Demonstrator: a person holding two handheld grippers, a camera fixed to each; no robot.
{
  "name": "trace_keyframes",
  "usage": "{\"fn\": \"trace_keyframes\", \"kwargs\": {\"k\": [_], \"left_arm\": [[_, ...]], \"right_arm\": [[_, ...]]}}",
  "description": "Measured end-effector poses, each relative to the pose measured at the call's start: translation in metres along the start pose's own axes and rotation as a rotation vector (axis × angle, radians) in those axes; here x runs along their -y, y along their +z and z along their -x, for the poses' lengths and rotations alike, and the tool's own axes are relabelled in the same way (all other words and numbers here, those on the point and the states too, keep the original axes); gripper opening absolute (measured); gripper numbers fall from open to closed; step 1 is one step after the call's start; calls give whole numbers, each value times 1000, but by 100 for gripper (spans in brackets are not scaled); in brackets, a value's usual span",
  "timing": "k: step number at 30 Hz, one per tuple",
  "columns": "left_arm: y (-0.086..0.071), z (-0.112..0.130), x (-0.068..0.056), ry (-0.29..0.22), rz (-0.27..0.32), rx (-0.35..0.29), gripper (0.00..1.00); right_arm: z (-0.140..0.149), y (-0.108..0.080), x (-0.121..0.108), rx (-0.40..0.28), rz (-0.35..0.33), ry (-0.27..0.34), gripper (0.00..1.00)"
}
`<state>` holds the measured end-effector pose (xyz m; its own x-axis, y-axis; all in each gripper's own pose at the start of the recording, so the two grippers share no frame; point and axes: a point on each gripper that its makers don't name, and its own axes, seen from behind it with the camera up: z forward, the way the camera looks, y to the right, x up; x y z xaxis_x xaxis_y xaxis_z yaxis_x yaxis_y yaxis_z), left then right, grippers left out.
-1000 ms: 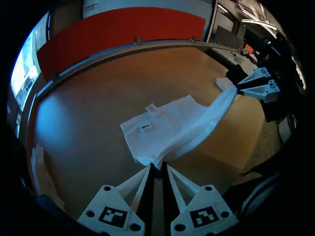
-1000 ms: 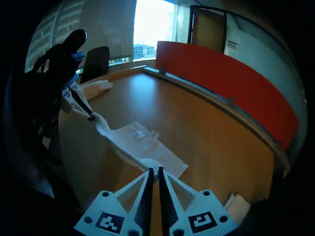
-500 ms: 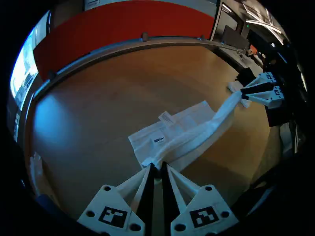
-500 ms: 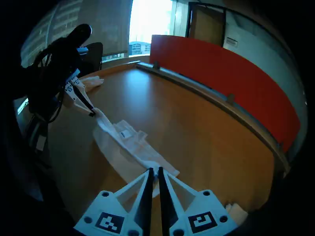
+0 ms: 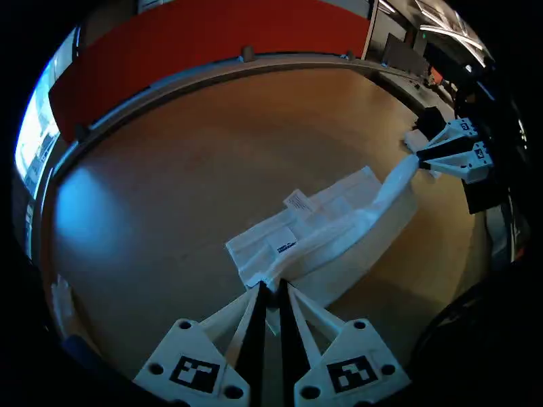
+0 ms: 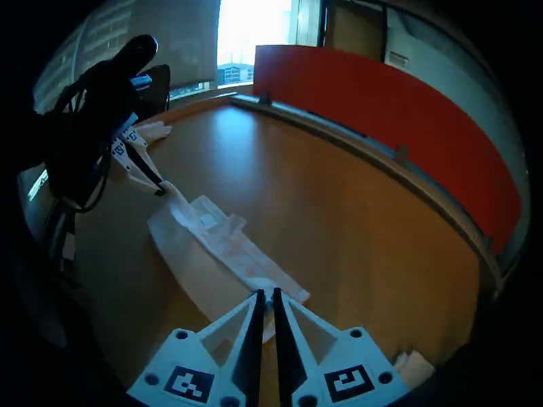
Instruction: Fold towel
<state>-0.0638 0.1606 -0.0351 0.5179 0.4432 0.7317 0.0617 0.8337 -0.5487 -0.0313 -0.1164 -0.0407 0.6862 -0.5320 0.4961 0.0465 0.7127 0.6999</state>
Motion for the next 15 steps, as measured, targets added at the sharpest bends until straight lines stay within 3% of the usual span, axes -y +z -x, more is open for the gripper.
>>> {"fn": "trace_keyframes", "kwargs": {"k": [8,15], "left_arm": [[31,11,7,10,-20,22,13],[52,14,16,0,-44,29,21]], "right_arm": [[19,21,-3,45,-6,28,9],[30,35,-6,63,6,61,9]]}}
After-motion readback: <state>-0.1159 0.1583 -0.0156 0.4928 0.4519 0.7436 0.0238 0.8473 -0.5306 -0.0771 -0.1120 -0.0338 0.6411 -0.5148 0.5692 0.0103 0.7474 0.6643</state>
